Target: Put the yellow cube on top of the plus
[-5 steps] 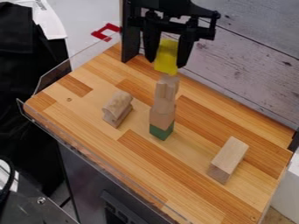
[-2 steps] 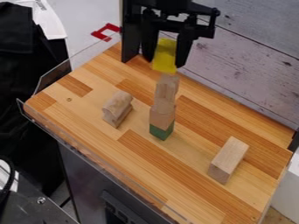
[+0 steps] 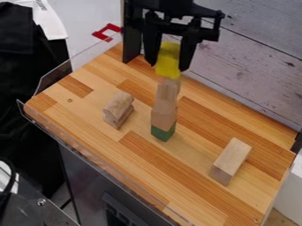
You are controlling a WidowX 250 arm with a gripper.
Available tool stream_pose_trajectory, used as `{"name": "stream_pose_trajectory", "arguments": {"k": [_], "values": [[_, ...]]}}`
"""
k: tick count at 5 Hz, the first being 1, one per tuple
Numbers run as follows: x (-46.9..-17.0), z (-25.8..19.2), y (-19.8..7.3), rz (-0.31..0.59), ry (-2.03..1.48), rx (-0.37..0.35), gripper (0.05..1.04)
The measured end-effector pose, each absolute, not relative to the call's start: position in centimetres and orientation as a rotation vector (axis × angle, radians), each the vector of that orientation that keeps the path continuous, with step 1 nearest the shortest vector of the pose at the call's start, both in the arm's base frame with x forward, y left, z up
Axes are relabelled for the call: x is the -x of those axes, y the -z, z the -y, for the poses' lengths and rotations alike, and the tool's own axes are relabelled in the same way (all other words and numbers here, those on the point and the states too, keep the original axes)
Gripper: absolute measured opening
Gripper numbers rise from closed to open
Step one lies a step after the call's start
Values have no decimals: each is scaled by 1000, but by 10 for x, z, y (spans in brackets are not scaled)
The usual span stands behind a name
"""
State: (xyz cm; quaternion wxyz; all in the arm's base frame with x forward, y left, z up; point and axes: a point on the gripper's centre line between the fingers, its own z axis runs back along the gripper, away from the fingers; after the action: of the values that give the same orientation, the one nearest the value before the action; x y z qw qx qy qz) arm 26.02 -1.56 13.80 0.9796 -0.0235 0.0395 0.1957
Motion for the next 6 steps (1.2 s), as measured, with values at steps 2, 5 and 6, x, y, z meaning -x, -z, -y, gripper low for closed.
{"name": "stream_pose_trajectory", "arguments": {"k": [2,5,6], "values": [[-257,19,-134,-101,-392,50,532],[-259,17,-125,-125,-402,45,601],[-260,16,-122,-131,-410,36,905]]}}
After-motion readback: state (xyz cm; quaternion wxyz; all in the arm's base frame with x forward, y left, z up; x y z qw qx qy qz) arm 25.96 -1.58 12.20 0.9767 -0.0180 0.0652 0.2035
